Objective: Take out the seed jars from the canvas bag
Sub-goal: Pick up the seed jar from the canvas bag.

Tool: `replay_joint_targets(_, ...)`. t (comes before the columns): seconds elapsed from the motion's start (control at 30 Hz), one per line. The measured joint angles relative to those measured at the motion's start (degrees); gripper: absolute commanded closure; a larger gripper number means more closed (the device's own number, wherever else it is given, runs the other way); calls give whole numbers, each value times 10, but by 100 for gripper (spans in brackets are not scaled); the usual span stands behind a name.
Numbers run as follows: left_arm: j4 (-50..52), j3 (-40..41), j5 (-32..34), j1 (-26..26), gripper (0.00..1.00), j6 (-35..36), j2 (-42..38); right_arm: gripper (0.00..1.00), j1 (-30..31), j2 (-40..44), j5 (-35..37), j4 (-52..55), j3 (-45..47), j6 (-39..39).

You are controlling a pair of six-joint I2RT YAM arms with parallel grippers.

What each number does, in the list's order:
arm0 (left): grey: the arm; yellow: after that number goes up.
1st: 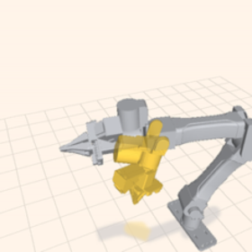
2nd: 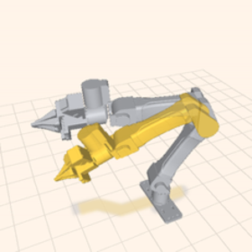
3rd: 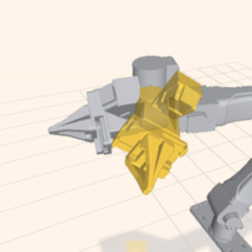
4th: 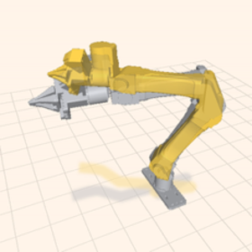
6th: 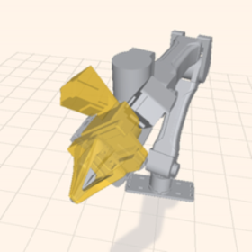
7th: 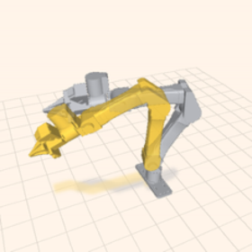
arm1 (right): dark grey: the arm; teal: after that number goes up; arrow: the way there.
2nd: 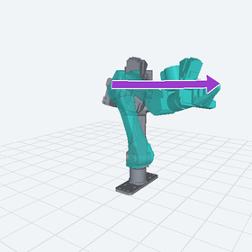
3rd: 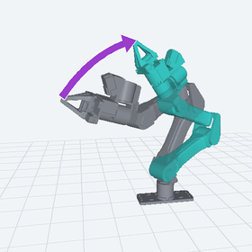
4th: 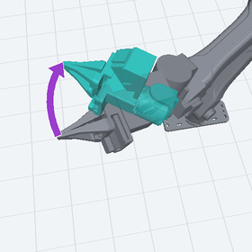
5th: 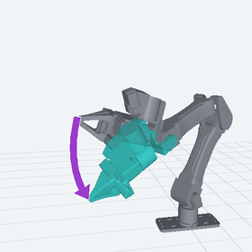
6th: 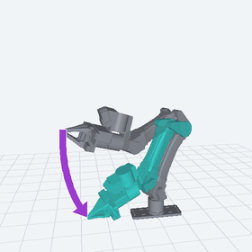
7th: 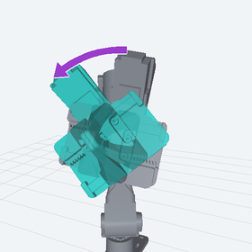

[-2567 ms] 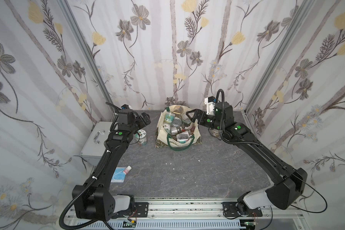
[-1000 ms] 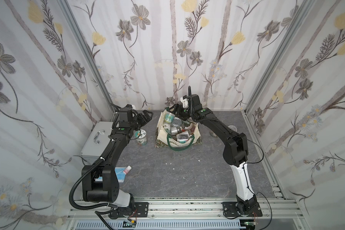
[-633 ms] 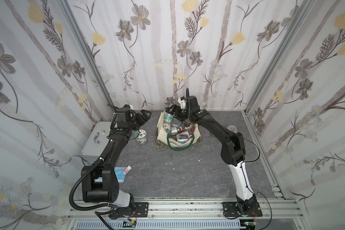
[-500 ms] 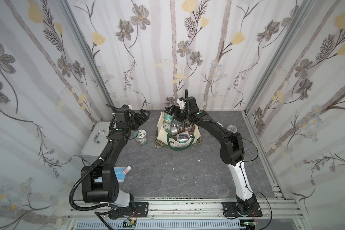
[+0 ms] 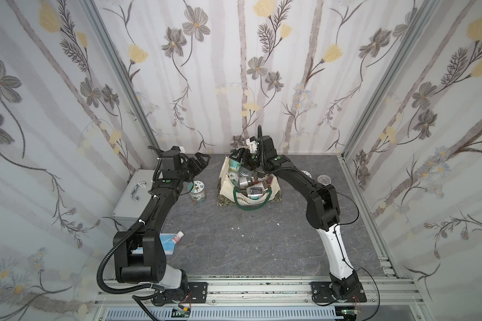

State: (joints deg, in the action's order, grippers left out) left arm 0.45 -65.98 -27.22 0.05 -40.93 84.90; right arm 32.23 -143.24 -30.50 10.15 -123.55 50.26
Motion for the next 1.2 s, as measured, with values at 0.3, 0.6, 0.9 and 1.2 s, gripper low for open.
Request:
replay_joint_targets(0.3, -2, 2, 0, 0, 0, 0, 0, 33, 0, 35, 23, 8, 0, -34)
replay_joint_targets(0.6, -2, 2, -1, 0, 0, -1, 0, 33, 1, 138, 66, 4, 96, -81)
replay_joint_targets(0.9, -7, 5, -9, 4, 0, -2, -6, 33, -2, 311, 153, -30, 291, -135)
replay_joint_targets(1.2, 1, 15, 6, 107, 0, 64, -73, 33, -49, 503, 242, -59, 522, -149)
